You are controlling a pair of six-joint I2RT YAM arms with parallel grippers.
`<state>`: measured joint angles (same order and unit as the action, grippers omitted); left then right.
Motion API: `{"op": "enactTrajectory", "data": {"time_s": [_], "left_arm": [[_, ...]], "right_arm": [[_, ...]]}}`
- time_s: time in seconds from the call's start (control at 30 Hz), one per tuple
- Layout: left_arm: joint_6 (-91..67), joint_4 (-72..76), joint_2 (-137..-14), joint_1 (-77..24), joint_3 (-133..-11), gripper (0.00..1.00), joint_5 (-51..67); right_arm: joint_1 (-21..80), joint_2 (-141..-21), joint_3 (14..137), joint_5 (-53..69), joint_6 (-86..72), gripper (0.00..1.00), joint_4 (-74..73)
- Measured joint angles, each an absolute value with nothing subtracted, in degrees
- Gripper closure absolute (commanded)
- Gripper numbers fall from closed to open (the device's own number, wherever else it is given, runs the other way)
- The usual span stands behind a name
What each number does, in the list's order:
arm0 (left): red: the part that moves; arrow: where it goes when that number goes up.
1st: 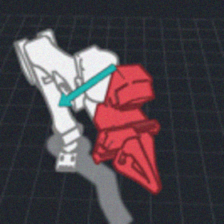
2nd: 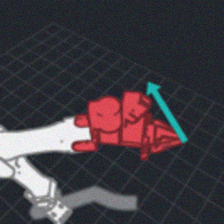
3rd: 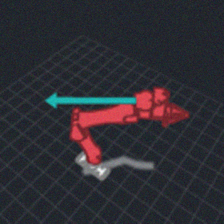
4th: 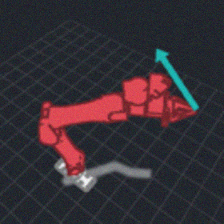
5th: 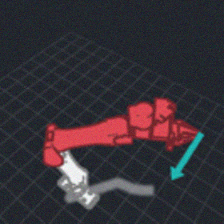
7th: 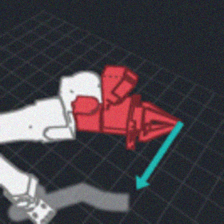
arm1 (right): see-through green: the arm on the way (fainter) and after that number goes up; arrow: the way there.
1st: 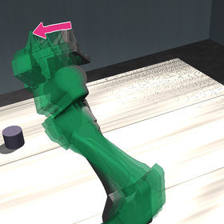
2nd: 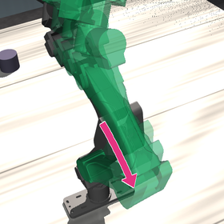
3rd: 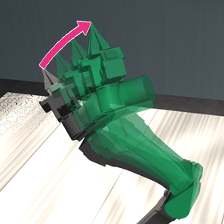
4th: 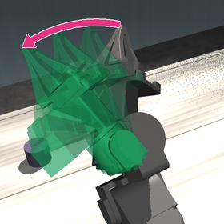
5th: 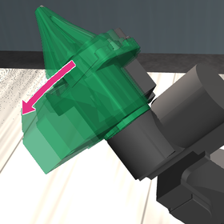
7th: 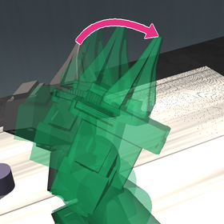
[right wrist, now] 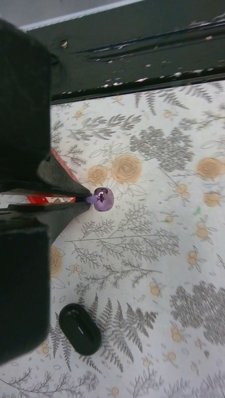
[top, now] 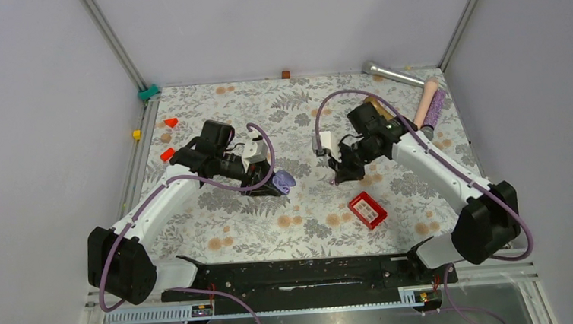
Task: Insert the wireless bluetooth earbuds into the charging case
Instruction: Pick up the left earbud from the center of the board, then insert the right earbud into the right side groove of the charging case.
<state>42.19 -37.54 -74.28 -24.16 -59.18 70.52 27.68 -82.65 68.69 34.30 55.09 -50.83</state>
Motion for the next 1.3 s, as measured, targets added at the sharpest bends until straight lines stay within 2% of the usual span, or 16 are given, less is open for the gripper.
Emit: {"op": "enactTrajectory", "data": {"time_s": [0.37, 0.63, 0.83, 1.3], "left_arm": [[40.03, -35.81, -75.0, -25.19, -59.2, 1.0, 70.13], [31.18, -31.05, -82.81, -25.21, -60.14, 1.0, 70.41], [28.05, -30.3, -87.96, -25.19, -60.64, 1.0, 73.3], [26.63, -30.06, -90.02, -25.19, -61.14, 1.0, 80.07]], "right_arm": [[27.75, -71.2, 71.44, 39.99, 27.09, 0.94, -35.18], [29.89, -70.15, 72.2, 39.42, 8.45, 0.93, -26.83], [33.61, -72.49, 73.8, 36.88, 1.28, 0.93, -26.11], [38.28, -76.99, 73.87, 31.9, -6.81, 0.94, -26.33]]}}
